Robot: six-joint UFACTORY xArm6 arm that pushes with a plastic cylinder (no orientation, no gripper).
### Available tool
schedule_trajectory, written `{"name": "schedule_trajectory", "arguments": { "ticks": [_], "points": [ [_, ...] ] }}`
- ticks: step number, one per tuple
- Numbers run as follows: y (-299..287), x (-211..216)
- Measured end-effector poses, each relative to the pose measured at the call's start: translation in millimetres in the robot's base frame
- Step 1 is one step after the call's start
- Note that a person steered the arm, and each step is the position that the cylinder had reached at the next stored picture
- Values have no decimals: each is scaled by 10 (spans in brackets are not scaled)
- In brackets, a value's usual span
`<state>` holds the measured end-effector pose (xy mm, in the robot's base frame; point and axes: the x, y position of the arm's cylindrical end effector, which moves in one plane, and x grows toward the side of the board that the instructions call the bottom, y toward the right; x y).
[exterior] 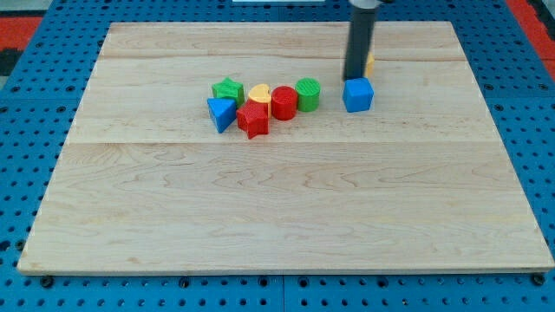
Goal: Put the hexagon to the top right of the board
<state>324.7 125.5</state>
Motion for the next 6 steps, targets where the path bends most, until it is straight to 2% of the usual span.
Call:
{"name": "schedule_trajectory", "arguments": {
  "ticks": [1, 4, 6],
  "points": [
    [14, -477],
    [199, -805],
    [872, -62]
  ]
}}
